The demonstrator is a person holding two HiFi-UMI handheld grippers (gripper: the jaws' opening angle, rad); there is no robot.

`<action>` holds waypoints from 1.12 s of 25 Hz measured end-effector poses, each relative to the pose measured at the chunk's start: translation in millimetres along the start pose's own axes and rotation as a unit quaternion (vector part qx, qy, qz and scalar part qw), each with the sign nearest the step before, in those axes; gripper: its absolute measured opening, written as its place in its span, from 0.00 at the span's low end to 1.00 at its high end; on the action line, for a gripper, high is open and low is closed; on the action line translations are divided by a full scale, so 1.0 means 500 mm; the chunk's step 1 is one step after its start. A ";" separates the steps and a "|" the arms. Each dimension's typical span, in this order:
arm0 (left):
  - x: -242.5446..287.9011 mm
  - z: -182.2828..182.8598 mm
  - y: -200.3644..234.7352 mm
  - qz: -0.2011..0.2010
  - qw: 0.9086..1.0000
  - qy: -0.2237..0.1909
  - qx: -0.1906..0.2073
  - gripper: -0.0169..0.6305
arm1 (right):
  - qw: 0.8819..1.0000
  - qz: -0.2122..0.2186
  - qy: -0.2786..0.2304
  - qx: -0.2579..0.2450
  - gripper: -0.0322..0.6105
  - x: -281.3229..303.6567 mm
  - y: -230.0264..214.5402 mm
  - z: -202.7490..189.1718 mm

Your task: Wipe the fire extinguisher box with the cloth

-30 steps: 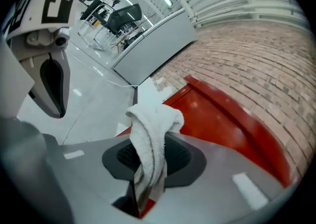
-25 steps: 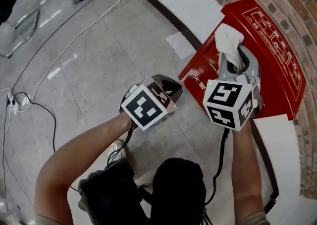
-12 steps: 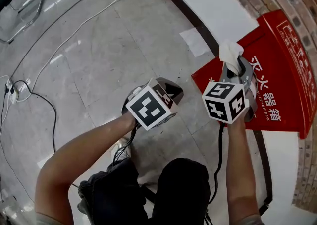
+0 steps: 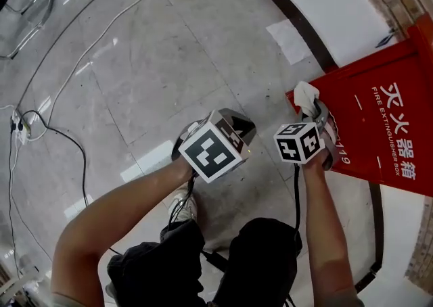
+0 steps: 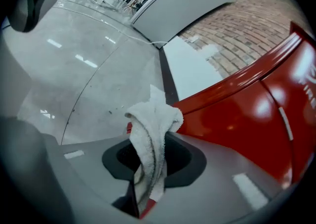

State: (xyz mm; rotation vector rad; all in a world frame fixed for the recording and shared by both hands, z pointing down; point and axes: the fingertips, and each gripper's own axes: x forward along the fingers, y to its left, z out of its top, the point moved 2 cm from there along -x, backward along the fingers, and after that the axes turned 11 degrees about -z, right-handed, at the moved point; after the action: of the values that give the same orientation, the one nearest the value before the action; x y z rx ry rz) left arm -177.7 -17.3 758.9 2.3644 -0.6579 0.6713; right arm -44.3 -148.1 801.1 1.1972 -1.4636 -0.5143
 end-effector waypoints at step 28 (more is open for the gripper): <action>0.013 0.160 -0.129 0.042 0.996 0.000 0.080 0.03 | 0.963 0.118 -0.191 0.148 0.24 -0.238 -0.138 -0.065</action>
State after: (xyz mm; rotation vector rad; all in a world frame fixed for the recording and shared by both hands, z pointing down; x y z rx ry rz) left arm -110.9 -25.6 680.9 2.4942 -0.7309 0.7855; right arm -4.2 -61.4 696.8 1.1711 -2.0434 -0.3846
